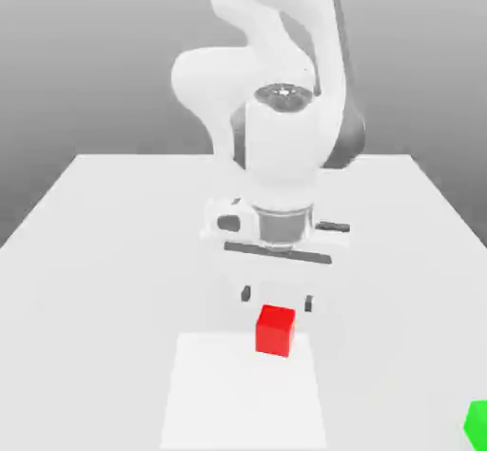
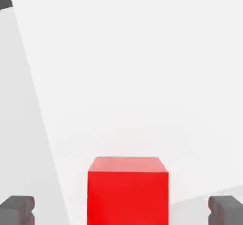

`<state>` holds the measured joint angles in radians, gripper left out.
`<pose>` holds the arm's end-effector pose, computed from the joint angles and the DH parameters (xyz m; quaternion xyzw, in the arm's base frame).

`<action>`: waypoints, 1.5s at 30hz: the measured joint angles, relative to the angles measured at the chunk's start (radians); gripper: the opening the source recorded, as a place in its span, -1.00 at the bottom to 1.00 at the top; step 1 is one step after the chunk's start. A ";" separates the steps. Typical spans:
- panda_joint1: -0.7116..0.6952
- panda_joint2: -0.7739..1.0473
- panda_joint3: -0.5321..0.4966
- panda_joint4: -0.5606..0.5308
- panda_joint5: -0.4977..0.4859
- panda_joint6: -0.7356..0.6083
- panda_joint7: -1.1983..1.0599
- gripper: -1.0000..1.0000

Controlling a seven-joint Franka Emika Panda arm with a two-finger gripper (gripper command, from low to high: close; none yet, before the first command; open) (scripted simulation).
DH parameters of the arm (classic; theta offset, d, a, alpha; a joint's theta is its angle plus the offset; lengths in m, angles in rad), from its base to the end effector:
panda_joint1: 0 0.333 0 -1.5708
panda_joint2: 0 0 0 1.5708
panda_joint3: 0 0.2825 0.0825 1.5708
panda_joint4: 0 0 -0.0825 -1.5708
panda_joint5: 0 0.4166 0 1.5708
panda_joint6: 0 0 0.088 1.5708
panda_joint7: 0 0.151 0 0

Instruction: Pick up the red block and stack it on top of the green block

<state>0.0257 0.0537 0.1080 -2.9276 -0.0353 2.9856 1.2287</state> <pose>0.3307 0.0483 0.0621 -0.8627 0.5057 -0.0018 0.0016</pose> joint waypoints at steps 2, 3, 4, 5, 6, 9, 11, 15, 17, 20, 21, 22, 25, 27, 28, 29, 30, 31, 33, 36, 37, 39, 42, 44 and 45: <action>0.041 0.076 -0.049 0.008 -0.037 0.065 0.029 0.00; 0.060 0.107 -0.069 0.012 -0.046 0.091 0.037 -1.00; 0.060 0.107 -0.069 0.012 -0.046 0.091 0.037 -1.00; 0.060 0.107 -0.069 0.012 -0.047 0.091 0.038 -1.00; 0.059 0.107 -0.069 0.012 -0.047 0.092 0.038 -1.00; 0.071 0.122 -0.080 0.013 -0.048 0.106 0.040 -1.00; 0.058 0.089 -0.064 0.009 -0.034 0.077 0.028 -1.00; 0.053 -0.008 -0.043 -0.004 0.016 -0.006 -0.008 -1.00; 0.067 -0.105 -0.049 -0.018 0.044 -0.090 -0.027 -1.00; 0.076 -0.147 -0.042 0.018 0.020 -0.168 -0.049 -1.00; 0.081 -0.134 -0.036 0.050 0.000 -0.186 -0.062 -1.00; 0.090 -0.117 -0.028 0.083 -0.020 -0.204 -0.077 -1.00; 0.135 -0.058 -0.019 0.190 -0.065 -0.253 -0.135 -1.00; 0.154 -0.016 -0.003 0.263 -0.085 -0.286 -0.180 -1.00; 0.165 0.005 0.006 0.300 -0.093 -0.302 -0.205 -1.00; 0.174 0.026 0.015 0.336 -0.098 -0.318 -0.231 -1.00; 0.183 0.047 0.024 0.372 -0.103 -0.334 -0.258 -1.00; 0.190 0.069 0.034 0.409 -0.106 -0.351 -0.285 -1.00; 0.203 0.111 0.057 0.481 -0.112 -0.383 -0.342 -1.00; 0.225 0.176 0.095 0.590 -0.115 -0.431 -0.431 -1.00; 0.232 0.197 0.108 0.626 -0.115 -0.447 -0.461 -1.00; 0.246 0.240 0.136 0.699 -0.114 -0.479 -0.522 -1.00; 0.267 0.317 0.156 0.778 -0.125 -0.484 -0.579 -1.00; 0.285 0.386 0.139 0.792 -0.152 -0.431 -0.569 -1.00; 0.293 0.414 0.130 0.796 -0.163 -0.407 -0.563 1.00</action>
<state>0.3185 0.4680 0.2378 -2.1317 -0.1985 2.5790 0.6661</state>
